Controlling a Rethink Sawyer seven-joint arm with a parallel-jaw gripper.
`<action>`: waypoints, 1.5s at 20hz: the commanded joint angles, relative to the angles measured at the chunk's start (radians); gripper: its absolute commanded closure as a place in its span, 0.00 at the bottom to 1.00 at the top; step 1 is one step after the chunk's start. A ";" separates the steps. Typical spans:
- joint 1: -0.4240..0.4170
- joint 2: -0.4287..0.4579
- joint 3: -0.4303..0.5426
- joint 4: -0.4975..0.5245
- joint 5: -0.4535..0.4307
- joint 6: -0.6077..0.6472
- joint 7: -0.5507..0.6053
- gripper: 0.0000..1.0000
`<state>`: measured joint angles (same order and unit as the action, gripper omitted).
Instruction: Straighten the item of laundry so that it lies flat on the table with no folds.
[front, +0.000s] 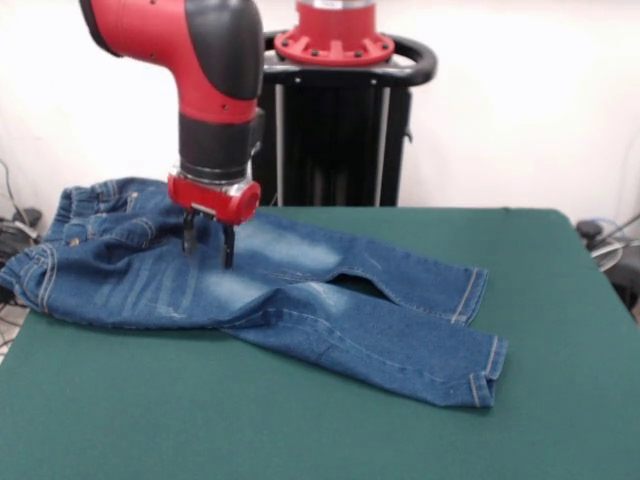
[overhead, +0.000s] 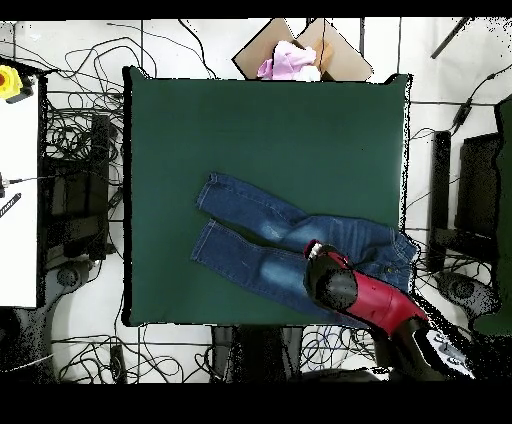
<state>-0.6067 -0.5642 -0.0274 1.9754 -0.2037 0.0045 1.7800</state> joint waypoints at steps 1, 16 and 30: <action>0.072 0.063 0.049 -0.104 0.121 -0.022 0.219 0.00; 0.218 0.225 -0.009 -0.249 0.232 0.069 0.170 0.00; 0.368 0.044 -0.155 -0.309 0.301 0.474 0.190 0.00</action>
<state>-0.2978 -0.4555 -0.1516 1.7725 0.0177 0.2575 1.7800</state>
